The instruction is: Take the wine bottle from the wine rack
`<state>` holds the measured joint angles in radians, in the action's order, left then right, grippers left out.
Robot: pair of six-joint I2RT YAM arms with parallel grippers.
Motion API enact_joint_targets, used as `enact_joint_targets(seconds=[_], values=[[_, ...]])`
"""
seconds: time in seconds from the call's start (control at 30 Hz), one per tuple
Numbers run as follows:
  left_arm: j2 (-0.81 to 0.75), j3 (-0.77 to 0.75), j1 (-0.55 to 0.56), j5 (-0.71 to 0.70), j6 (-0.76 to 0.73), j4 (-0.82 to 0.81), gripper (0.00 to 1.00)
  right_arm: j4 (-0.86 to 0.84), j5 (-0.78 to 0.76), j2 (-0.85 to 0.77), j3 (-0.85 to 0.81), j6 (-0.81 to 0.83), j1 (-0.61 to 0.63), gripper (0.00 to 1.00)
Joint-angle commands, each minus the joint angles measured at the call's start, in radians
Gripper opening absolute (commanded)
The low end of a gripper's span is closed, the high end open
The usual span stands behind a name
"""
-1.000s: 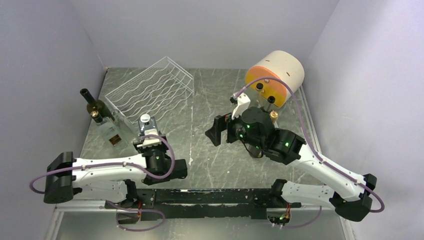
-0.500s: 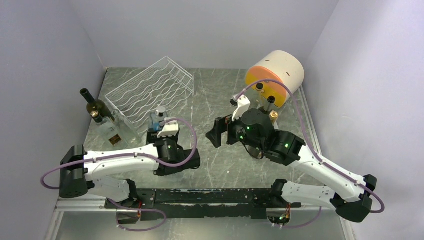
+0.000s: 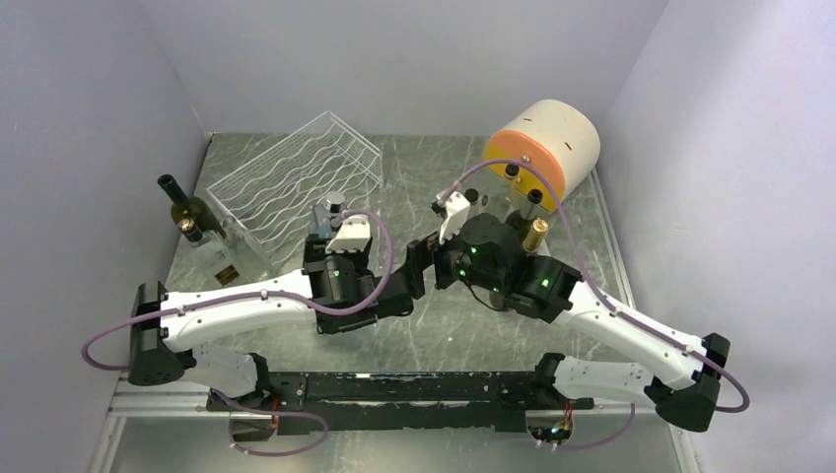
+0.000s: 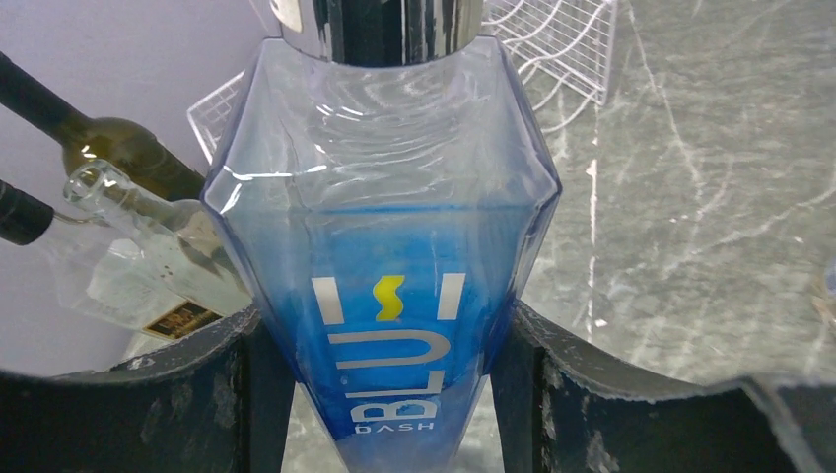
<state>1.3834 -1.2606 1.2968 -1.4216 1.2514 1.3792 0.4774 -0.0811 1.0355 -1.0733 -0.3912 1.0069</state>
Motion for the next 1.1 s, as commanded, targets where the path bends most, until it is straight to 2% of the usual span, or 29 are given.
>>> enact_joint_targets(seconds=[0.0,0.07,0.17,0.2,0.23,0.3,0.37,0.47,0.63,0.73,0.87,1.07], values=[[0.005,-0.118,0.026,-0.017,-0.063,0.014,0.07,-0.175,0.134,-0.012,0.099,0.112,-0.005,1.0],[-0.008,-0.14,0.028,0.041,-0.229,-0.12,0.07,-0.264,0.181,0.003,0.145,0.142,-0.004,1.0],[-0.145,-0.015,-0.002,0.248,-0.747,-0.664,0.07,-0.407,0.234,0.025,0.209,0.171,-0.004,1.0],[-0.219,0.053,-0.02,0.353,-0.877,-0.846,0.07,-0.453,0.233,0.033,0.223,0.178,-0.003,1.0],[-0.282,0.105,-0.038,0.425,-0.946,-0.962,0.07,-0.492,0.218,0.04,0.236,0.174,-0.004,1.0],[-0.36,0.144,-0.07,0.502,-0.949,-1.02,0.07,-0.536,0.189,0.048,0.243,0.172,-0.005,1.0],[-0.389,0.14,-0.097,0.549,-0.936,-0.99,0.07,-0.569,0.172,0.05,0.251,0.167,-0.008,1.0],[-0.423,0.183,-0.15,0.703,-0.979,-1.042,0.07,-0.601,0.21,0.07,0.258,0.164,-0.009,1.0],[-0.452,0.239,-0.353,0.973,-0.993,-1.07,0.07,-0.624,0.204,0.092,0.264,0.151,-0.009,1.0],[-0.455,0.246,-0.463,1.077,-1.021,-1.072,0.07,-0.615,0.186,0.092,0.27,0.15,-0.01,1.0],[-0.537,0.327,-0.543,1.045,-1.089,-1.128,0.07,-0.603,0.179,0.087,0.285,0.157,-0.012,1.0],[-0.783,0.618,-0.56,0.918,-1.266,-1.442,0.07,-0.656,0.199,0.069,0.34,0.162,-0.014,1.0]])
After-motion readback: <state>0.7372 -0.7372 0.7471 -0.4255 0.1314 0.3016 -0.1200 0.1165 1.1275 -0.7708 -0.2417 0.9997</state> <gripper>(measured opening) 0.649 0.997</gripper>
